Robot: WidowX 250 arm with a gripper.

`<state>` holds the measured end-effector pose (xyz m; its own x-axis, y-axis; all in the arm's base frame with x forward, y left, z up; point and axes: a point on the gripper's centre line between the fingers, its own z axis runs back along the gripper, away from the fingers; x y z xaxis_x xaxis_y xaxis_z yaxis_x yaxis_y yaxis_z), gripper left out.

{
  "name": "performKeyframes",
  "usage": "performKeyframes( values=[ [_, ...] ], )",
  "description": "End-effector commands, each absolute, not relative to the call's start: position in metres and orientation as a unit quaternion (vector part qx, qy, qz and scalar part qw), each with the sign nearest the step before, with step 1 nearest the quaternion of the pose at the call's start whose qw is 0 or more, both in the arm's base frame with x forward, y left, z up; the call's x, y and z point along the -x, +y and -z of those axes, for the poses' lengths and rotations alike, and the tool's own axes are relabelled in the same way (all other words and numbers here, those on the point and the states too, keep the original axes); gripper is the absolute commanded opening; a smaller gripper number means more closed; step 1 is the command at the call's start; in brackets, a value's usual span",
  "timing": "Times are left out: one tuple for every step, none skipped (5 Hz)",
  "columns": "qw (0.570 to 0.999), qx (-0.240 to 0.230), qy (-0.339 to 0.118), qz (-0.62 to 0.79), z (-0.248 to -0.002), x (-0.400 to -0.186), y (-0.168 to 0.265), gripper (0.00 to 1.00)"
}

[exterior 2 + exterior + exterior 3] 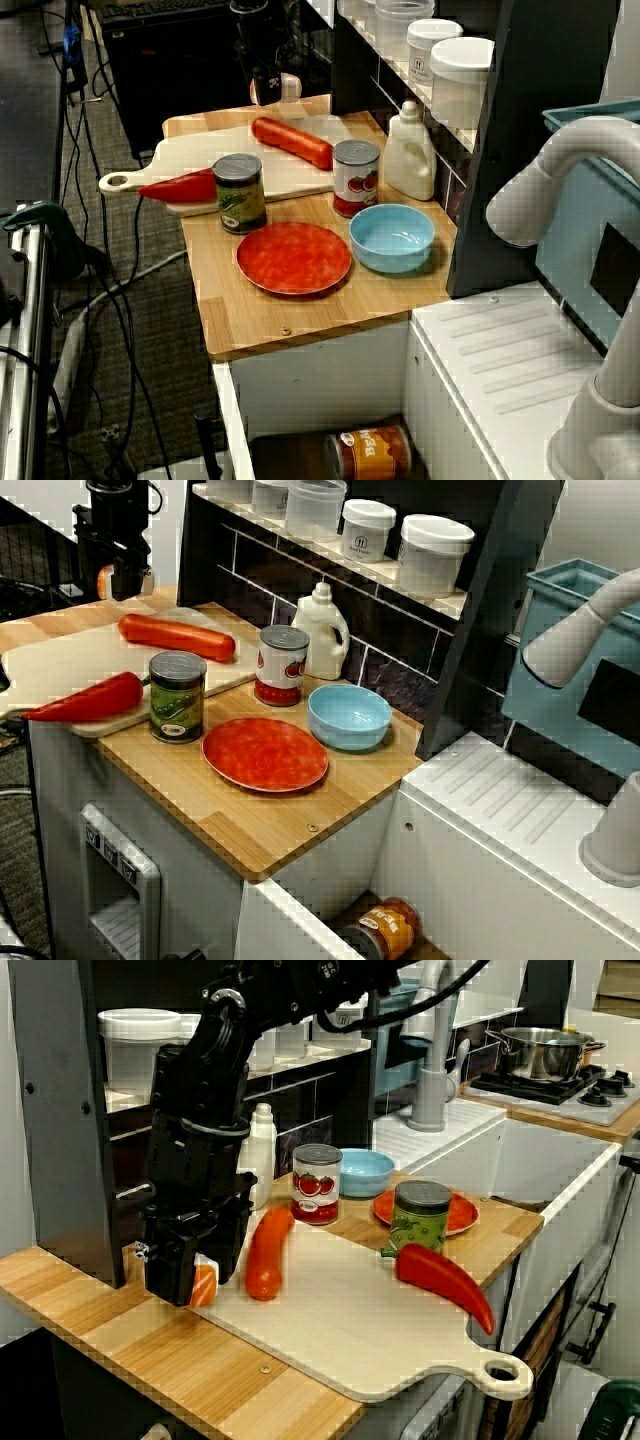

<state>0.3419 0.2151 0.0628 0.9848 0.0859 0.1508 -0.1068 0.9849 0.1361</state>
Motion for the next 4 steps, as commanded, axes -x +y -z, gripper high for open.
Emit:
performKeyframes(
  values=[
    [0.988, -0.101, -0.104, -0.045, -0.0736, -0.3505, 0.2308, 0.0],
    [0.988, -0.102, -0.104, -0.045, -0.0727, -0.3519, 0.2329, 0.0],
    [0.989, -0.102, -0.101, -0.044, -0.0715, -0.3524, 0.2341, 0.0],
    [0.989, -0.104, -0.097, -0.048, -0.0701, -0.3534, 0.2345, 0.0]
  ],
)
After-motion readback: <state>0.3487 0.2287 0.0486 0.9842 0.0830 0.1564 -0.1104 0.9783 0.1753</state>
